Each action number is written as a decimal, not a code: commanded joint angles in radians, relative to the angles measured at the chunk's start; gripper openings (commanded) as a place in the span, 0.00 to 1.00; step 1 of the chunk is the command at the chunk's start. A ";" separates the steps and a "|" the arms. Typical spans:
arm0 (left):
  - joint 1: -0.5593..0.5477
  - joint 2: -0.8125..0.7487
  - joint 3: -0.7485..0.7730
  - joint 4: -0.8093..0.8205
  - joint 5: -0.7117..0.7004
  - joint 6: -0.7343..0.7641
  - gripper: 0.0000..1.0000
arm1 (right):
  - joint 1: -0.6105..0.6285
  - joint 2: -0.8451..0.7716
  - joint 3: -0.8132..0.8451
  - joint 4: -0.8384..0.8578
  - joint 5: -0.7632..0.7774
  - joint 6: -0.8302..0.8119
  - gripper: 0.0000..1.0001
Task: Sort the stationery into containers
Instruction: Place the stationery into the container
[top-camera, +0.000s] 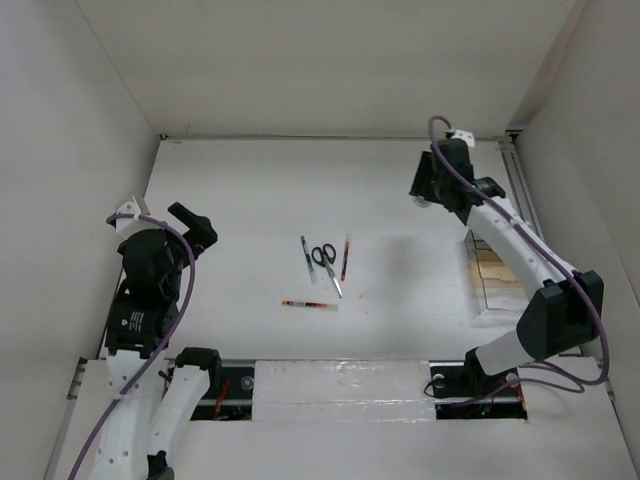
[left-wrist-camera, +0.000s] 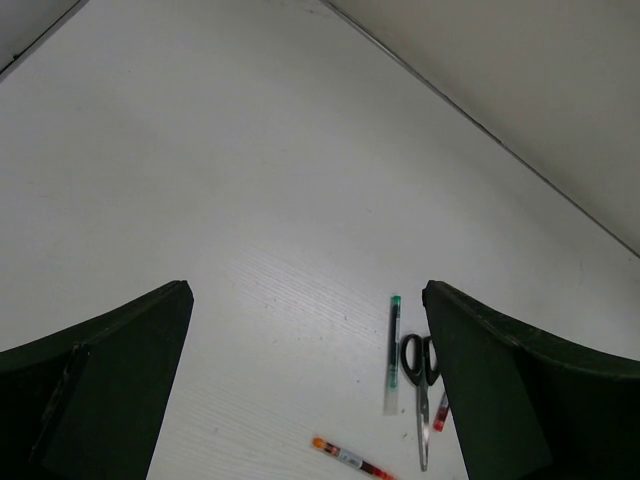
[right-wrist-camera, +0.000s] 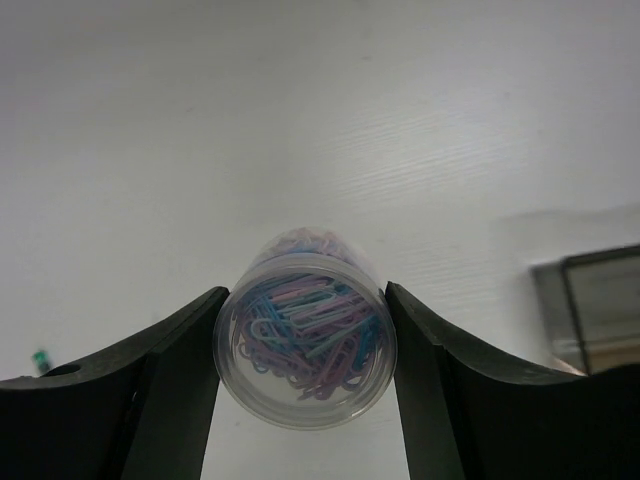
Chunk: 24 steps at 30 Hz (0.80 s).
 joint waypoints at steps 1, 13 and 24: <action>0.001 -0.011 -0.007 0.044 0.003 -0.001 1.00 | -0.086 -0.091 -0.062 -0.018 0.074 0.064 0.00; 0.001 0.021 -0.007 0.044 0.046 0.008 1.00 | -0.471 -0.195 -0.208 0.025 0.136 0.172 0.00; 0.001 0.040 -0.007 0.044 0.046 0.008 1.00 | -0.621 -0.131 -0.190 0.014 0.155 0.259 0.00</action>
